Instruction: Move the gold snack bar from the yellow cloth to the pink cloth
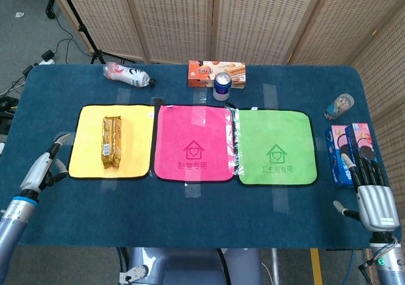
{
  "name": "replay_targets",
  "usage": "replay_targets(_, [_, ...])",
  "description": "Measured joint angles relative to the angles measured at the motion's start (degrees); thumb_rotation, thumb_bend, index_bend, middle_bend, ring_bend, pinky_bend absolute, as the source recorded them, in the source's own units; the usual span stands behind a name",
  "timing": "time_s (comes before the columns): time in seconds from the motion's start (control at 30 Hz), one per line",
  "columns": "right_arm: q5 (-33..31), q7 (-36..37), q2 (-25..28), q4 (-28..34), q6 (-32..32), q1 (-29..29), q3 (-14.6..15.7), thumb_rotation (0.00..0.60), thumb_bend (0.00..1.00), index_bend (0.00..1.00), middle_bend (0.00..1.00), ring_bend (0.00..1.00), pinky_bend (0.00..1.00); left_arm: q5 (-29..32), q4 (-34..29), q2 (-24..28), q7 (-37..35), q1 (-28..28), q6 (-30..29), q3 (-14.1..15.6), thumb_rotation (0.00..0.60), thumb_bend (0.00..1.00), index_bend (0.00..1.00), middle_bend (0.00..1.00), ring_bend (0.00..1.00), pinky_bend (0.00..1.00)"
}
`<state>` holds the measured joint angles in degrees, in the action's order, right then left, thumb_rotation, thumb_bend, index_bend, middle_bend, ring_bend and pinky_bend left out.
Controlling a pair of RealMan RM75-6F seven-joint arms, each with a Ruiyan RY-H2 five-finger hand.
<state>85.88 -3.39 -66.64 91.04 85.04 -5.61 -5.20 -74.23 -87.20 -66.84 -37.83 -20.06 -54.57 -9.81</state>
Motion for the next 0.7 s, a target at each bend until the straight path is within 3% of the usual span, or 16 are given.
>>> replay_targets(0.13, [-0.4,0.6,0.2,0.1,-0.5,-0.2,-0.1,0.6,0.0,0.0,0.0,0.0,0.0,3.4,2.3,-2.1,-4.4,-2.9,3.4,-2.3,0.6,1.0,0.0,0.0,0.0,0.0])
replay_targets(0.7, [-1.4,1.7,0.9,0.3,-2.0,-0.8,-0.1,0.6,0.0,0.0,0.0,0.0,0.0,17.7,9.6,-11.9,-4.6,-9.3,13.9,-7.9,0.6,1.0,0.0,0.0,0.0,0.0])
